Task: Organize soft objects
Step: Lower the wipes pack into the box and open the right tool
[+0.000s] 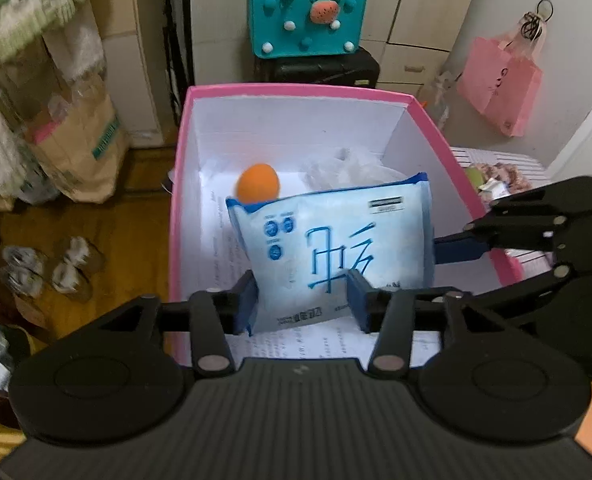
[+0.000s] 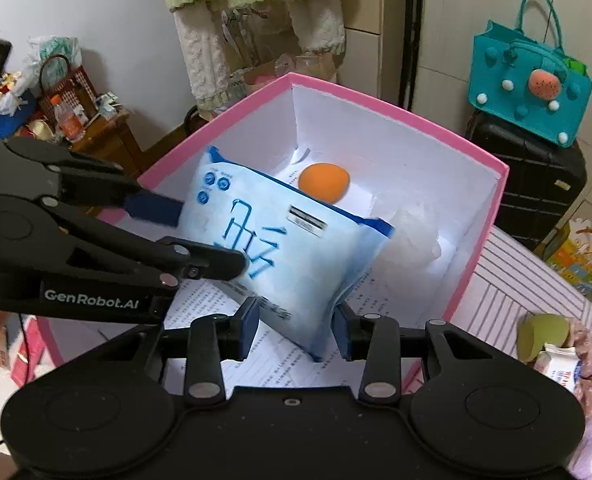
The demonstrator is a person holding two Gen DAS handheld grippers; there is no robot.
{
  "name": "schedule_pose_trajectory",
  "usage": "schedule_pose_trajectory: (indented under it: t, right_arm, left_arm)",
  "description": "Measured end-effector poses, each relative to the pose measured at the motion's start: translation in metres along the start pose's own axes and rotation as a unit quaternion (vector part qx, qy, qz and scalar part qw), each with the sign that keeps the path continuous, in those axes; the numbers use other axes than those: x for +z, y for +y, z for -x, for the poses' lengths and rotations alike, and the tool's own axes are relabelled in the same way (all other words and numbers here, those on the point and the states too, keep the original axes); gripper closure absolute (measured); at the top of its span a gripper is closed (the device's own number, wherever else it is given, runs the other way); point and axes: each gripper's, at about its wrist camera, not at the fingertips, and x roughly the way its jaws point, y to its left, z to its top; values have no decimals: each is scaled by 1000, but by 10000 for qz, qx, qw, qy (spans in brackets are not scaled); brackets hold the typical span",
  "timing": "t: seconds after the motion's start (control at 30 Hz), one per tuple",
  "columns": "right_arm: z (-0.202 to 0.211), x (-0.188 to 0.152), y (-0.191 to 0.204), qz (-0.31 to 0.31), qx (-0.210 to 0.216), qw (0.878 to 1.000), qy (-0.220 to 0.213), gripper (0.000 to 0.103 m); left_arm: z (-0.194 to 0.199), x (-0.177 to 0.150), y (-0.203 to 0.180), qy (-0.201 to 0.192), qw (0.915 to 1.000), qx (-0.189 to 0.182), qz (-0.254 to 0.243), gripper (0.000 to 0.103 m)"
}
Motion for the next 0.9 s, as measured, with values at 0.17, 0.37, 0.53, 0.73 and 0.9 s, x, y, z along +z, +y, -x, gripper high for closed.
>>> schedule_pose_trajectory:
  t: [0.17, 0.37, 0.53, 0.73, 0.9]
  right_arm:
    - [9, -7, 0, 131, -121, 9998, -100, 58]
    - [36, -17, 5, 327, -161, 9987, -351, 58]
    - [68, -24, 9, 358, -82, 9977, -567, 57]
    - [108, -38, 21, 434, 46, 9953, -864, 57]
    - [139, -55, 35, 540, 172, 9926, -1069, 57]
  left_arm:
    - [7, -4, -3, -156, 9997, 173, -120, 44]
    - [30, -6, -10, -292, 9989, 214, -290, 44]
    - [58, -10, -24, -384, 9978, 195, -496, 43]
    - [101, -23, -45, -514, 9956, 190, -759, 40]
    - [132, -39, -63, -533, 9936, 36, -996, 40]
